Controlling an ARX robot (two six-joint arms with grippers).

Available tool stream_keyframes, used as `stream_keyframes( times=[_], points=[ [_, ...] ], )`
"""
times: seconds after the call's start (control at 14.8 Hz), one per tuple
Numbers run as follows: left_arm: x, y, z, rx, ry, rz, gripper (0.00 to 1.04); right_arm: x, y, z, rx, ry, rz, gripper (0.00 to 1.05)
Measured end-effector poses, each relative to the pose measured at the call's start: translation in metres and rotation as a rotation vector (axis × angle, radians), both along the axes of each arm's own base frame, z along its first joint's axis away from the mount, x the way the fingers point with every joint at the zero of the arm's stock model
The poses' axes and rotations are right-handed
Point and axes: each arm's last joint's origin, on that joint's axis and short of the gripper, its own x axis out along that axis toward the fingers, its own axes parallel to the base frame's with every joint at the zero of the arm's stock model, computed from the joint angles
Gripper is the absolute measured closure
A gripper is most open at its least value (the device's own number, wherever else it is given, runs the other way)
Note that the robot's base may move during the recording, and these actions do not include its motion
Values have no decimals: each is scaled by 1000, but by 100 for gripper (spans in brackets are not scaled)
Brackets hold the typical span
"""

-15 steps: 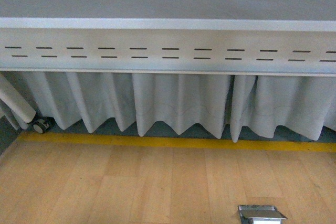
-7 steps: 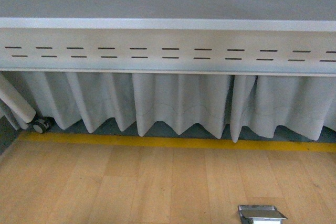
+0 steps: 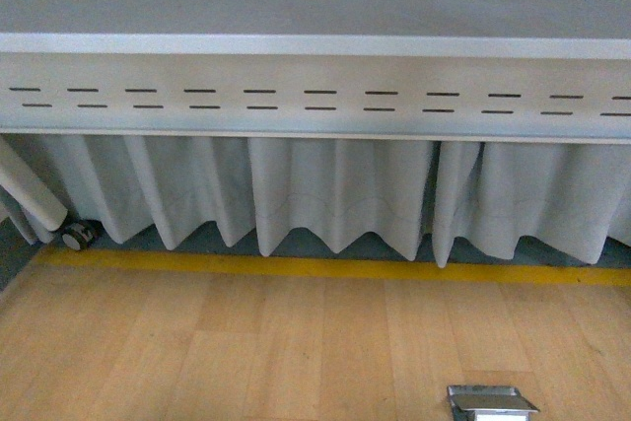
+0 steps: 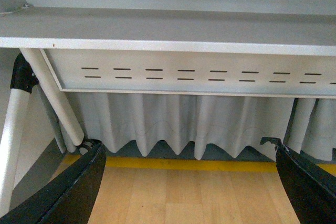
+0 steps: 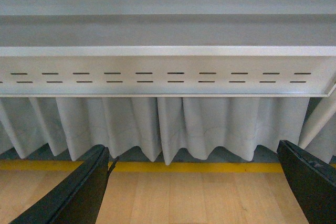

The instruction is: Open oven

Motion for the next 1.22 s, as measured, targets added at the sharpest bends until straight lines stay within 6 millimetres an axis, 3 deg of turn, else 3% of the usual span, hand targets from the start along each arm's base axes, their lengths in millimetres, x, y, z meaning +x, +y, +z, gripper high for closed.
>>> stream_keyframes(
  times=[1.22],
  points=[
    [0, 0, 0, 0, 0, 0, 7, 0, 0, 0, 0, 0, 0, 7]
  ],
)
